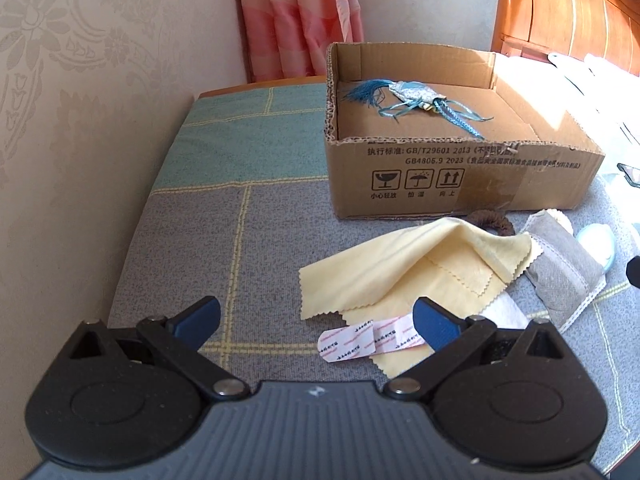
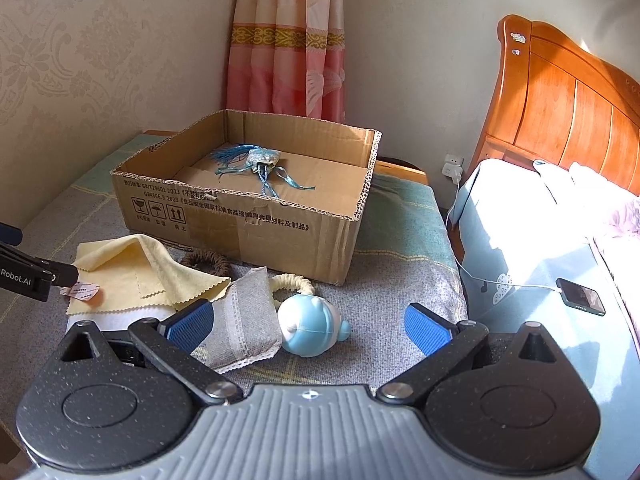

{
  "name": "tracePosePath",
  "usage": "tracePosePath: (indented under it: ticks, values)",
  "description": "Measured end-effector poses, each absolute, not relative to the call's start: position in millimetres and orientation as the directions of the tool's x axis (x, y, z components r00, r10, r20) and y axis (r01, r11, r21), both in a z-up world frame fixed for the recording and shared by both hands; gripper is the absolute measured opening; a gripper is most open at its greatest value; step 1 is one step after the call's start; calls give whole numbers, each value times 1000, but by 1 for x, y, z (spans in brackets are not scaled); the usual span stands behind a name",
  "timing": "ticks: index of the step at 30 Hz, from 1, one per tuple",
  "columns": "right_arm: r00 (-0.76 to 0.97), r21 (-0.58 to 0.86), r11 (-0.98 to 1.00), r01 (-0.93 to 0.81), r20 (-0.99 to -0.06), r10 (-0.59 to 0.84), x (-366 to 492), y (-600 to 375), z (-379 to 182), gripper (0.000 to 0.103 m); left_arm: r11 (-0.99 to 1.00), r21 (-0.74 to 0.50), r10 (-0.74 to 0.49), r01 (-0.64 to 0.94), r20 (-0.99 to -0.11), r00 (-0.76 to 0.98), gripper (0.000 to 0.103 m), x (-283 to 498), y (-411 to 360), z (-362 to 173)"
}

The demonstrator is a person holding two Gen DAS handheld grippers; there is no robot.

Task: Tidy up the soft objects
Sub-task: 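Move left tool to pink bandage strip beside yellow cloth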

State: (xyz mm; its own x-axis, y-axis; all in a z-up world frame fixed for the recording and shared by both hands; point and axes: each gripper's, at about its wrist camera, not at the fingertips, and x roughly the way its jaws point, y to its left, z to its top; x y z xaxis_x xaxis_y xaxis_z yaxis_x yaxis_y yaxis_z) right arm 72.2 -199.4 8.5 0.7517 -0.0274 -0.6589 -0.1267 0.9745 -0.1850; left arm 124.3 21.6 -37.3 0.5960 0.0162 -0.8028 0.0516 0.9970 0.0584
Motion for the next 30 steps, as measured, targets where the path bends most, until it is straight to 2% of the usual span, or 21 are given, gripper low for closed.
tracePosePath:
  ticks: [3, 19, 27, 30]
  values:
    - [754, -191, 974, -125, -656, -32, 70, -199, 9, 103, 996, 21, -33, 88, -818, 574, 102, 134, 14, -48]
    - [746, -189, 972, -138, -665, -24, 70, -203, 4, 103, 997, 63, 72, -35, -866, 496, 102, 93, 66, -66]
    - [747, -205, 968, -143, -664, -30, 69, -200, 5, 103, 996, 76, 40, 39, -820, 571, 102, 91, 52, -42]
    - [743, -197, 970, -140, -668, -28, 69, -201, 4, 103, 994, 102, 66, 33, -827, 558, 102, 100, 48, -52]
